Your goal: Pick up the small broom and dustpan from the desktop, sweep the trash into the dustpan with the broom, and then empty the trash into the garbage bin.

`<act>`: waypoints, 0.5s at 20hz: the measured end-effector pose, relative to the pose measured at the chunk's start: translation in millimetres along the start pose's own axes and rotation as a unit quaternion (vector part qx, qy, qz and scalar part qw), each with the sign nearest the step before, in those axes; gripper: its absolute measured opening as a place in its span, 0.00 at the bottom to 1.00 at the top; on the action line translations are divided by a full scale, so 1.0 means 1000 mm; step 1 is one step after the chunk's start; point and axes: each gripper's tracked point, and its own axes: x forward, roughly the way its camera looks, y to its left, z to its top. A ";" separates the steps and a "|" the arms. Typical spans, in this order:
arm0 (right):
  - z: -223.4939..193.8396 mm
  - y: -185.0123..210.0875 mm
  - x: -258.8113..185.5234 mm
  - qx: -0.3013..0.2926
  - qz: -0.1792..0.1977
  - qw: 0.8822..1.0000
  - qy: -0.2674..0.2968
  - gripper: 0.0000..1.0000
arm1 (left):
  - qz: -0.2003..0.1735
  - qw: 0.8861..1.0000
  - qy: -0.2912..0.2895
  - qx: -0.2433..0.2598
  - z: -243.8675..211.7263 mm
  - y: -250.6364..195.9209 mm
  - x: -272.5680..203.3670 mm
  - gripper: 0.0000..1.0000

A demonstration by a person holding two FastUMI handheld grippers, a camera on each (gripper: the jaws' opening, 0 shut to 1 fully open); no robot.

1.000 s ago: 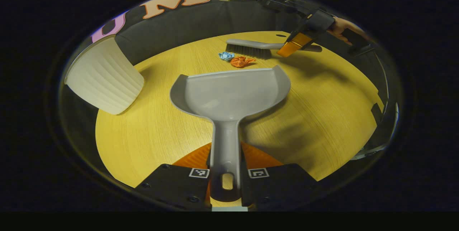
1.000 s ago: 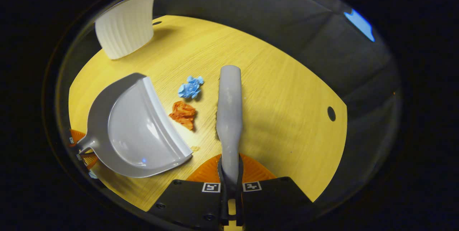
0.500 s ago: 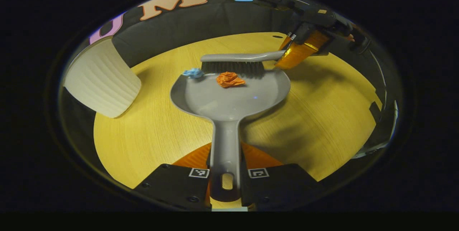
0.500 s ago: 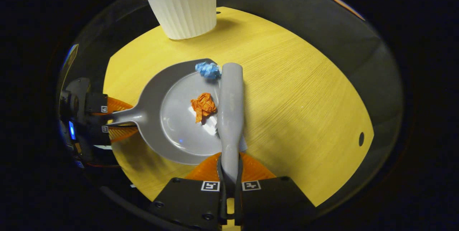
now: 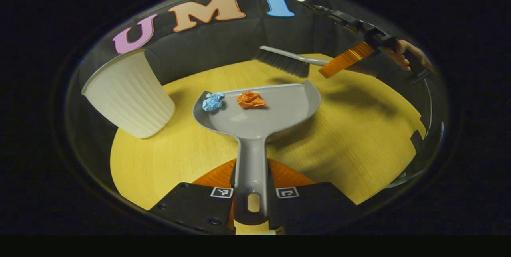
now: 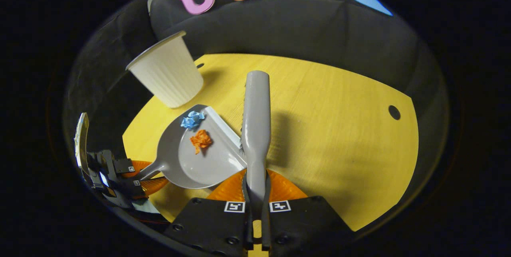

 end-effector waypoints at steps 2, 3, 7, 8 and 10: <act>-0.017 -0.031 -0.015 0.015 -0.017 1.000 -0.007 0.07 | 0.014 1.000 -0.025 0.002 0.025 0.002 -0.008 0.24; -0.026 -0.041 -0.017 0.021 -0.023 0.999 -0.006 0.07 | 0.022 0.999 -0.030 0.006 0.027 0.002 -0.007 0.27; -0.075 -0.060 -0.020 0.046 -0.027 0.999 0.004 0.07 | 0.048 0.997 -0.068 0.008 0.047 0.004 -0.022 0.26; -0.085 -0.054 -0.019 0.052 -0.026 0.998 0.008 0.07 | 0.054 0.996 -0.075 0.010 0.052 0.003 -0.025 0.24; -0.100 -0.041 -0.021 0.064 -0.021 0.998 0.012 0.07 | 0.069 0.994 -0.089 0.015 0.058 0.002 -0.034 0.23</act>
